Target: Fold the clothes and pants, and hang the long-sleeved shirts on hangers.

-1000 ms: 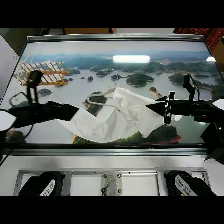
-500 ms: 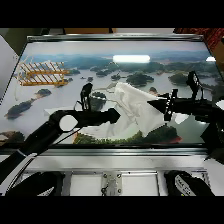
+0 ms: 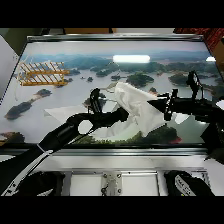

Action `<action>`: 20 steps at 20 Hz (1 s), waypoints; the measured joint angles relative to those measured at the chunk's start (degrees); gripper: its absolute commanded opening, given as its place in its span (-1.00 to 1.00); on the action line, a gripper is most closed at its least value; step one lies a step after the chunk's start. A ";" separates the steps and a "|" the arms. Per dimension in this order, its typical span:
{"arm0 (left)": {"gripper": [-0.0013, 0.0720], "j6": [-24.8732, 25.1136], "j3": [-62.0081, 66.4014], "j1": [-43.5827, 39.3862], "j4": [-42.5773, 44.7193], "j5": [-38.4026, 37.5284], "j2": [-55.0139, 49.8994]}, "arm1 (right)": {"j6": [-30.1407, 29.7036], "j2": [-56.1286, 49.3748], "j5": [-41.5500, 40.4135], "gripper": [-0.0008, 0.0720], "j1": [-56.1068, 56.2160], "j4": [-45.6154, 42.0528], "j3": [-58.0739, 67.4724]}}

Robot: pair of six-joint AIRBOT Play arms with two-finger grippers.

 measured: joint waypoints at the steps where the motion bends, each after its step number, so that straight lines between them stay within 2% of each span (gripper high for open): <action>1: 0.70 -0.44 0.48 -0.09 0.00 0.42 -0.68 | 0.00 0.00 0.00 -0.93 0.00 0.00 0.00; 4: 0.70 -1.18 2.78 -0.85 0.02 0.52 -3.21 | 0.00 0.00 -0.02 -0.93 0.00 0.00 0.00; 9: 0.65 -1.36 7.02 -2.27 0.26 -4.37 -7.63 | 0.00 -0.02 -0.02 -0.93 0.00 0.00 0.00; 10: 0.05 -1.36 7.41 -2.40 0.31 -5.07 -8.04 | 0.00 -0.02 -0.02 -0.93 0.00 0.00 0.00; 11: -0.20 -1.38 7.67 -2.47 0.52 -5.53 -8.33 | 0.00 -0.02 -0.02 -0.93 0.00 -0.02 0.00; 12: -0.26 -1.33 7.82 -2.54 1.14 -5.90 -8.52 | 0.00 -0.02 -0.02 -0.93 0.00 -0.02 0.00; 13: -0.68 -1.36 7.98 -2.58 1.60 -6.27 -8.70 | 0.00 -0.02 0.00 -0.93 0.00 -0.02 0.00; 14: -0.93 -1.36 8.09 -2.56 2.01 -6.51 -8.81 | 0.00 -0.02 -0.02 -0.93 0.00 -0.04 0.00; 20: -0.93 -1.14 8.28 1.22 4.26 -9.05 -7.48 | 3.50 0.57 -0.04 -0.94 -0.07 -0.13 0.00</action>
